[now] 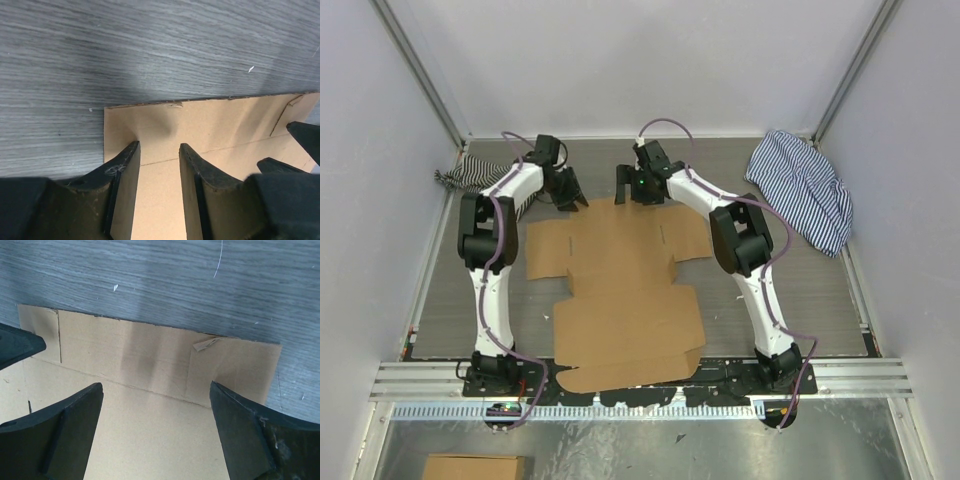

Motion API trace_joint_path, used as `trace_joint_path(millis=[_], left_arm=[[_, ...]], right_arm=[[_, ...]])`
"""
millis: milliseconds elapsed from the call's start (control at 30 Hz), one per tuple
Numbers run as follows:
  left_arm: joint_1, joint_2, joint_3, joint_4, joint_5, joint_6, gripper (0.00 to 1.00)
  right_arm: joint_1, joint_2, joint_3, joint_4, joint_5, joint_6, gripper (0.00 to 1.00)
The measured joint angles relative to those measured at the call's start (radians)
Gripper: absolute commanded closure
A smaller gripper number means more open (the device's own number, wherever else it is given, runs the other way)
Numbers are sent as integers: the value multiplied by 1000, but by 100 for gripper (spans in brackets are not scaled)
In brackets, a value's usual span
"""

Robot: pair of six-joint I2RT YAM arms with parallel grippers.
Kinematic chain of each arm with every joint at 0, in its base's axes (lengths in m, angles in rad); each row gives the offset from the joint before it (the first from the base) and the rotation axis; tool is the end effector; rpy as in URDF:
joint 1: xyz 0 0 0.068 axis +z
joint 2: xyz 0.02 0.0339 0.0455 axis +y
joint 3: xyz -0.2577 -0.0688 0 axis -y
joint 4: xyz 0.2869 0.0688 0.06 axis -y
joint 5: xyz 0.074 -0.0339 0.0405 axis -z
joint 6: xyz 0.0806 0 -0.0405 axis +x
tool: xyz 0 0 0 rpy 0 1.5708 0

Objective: Fold the paper box

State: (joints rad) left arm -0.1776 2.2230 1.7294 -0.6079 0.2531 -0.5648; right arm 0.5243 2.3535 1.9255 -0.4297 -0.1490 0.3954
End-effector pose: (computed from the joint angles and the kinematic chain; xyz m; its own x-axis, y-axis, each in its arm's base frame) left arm 0.5144 -0.1128 0.0996 -0.8927 -0.3662 -0.2625 -0.2312 0.8724 -0.4307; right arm 0.5032 0.3048 0.1155 -0.8273 -0.0384 -0.5605 -0.2823 0.8910 0.3556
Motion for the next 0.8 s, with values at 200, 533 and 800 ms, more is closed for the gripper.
trace_joint_path(millis=[200,533,800], left_arm=[[-7,24,37,-28,-27,-5,56],[-9,-3,-11,3,-1,-41,53],[-13,-145,-74,-93,-1,-12,37]], right_arm=[[0,19,34,-16,18,3,7],[-12,21,71,-76,36,1,6],[-102,-69,95,-167,45,-3,5]])
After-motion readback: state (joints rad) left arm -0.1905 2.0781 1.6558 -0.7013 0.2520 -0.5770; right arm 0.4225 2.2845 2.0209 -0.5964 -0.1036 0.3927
